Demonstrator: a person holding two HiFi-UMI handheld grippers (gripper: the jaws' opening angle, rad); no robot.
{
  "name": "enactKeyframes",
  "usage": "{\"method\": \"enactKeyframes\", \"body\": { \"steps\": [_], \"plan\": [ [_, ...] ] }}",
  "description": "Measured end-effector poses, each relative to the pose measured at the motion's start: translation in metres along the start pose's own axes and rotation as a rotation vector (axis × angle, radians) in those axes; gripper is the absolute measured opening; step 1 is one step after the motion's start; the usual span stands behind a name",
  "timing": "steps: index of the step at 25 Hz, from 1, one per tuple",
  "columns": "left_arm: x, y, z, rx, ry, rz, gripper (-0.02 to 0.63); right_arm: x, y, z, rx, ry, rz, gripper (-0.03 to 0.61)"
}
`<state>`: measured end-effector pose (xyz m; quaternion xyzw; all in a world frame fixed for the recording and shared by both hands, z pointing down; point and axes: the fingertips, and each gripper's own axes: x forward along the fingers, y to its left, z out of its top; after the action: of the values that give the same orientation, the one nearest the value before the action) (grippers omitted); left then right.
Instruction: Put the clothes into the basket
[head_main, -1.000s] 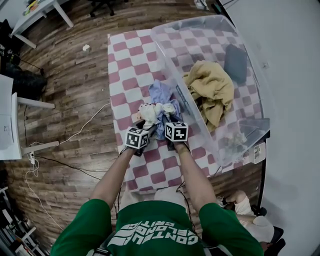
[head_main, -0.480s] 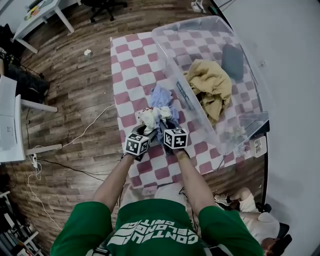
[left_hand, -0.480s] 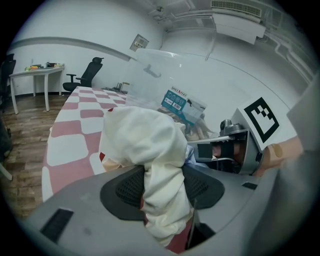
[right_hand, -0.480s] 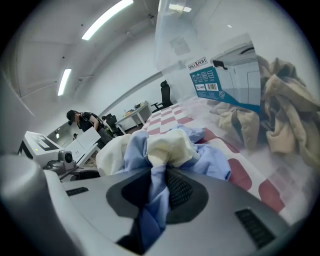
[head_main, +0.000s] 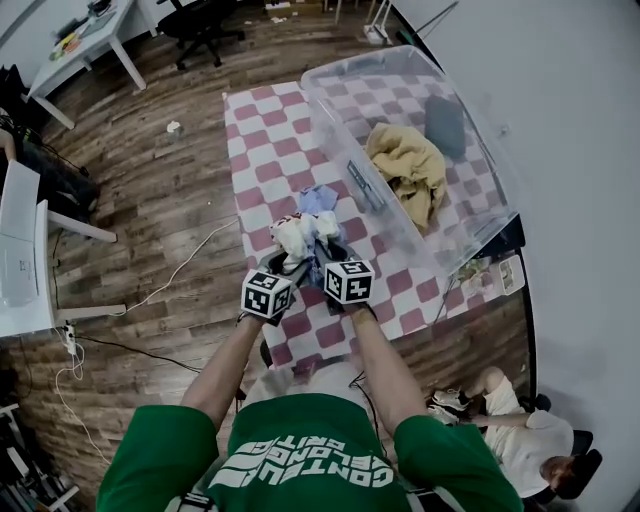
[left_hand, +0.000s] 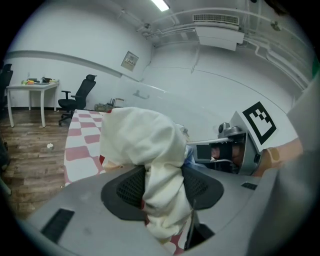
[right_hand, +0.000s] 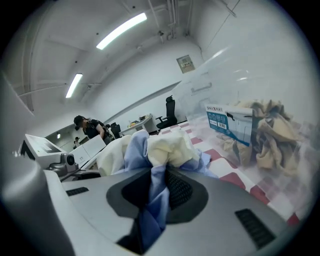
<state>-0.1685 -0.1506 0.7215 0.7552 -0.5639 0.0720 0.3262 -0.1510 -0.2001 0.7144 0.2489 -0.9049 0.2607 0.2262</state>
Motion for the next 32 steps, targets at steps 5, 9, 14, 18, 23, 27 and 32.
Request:
{"method": "enactKeyframes", "body": {
  "steps": [5, 9, 14, 18, 23, 27, 32],
  "plan": [
    [-0.027, -0.016, 0.022, 0.052, -0.053, -0.023, 0.201, -0.026, 0.024, 0.023, -0.025, -0.072, -0.016, 0.067],
    [-0.048, -0.029, 0.036, 0.102, -0.086, -0.041, 0.199, -0.046, 0.042, 0.037, -0.038, -0.131, -0.026, 0.067],
    [-0.078, -0.046, 0.065, 0.172, -0.147, -0.065, 0.198, -0.074, 0.068, 0.066, -0.075, -0.216, -0.042, 0.067],
    [-0.102, -0.063, 0.099, 0.239, -0.214, -0.089, 0.198, -0.102, 0.089, 0.100, -0.108, -0.303, -0.054, 0.066],
    [-0.131, -0.086, 0.144, 0.319, -0.292, -0.122, 0.198, -0.137, 0.114, 0.143, -0.153, -0.403, -0.070, 0.066],
    [-0.150, -0.102, 0.171, 0.377, -0.338, -0.139, 0.197, -0.161, 0.129, 0.169, -0.181, -0.466, -0.083, 0.066],
    [-0.170, -0.122, 0.201, 0.441, -0.394, -0.156, 0.196, -0.189, 0.145, 0.197, -0.204, -0.544, -0.088, 0.066]
  ]
}}
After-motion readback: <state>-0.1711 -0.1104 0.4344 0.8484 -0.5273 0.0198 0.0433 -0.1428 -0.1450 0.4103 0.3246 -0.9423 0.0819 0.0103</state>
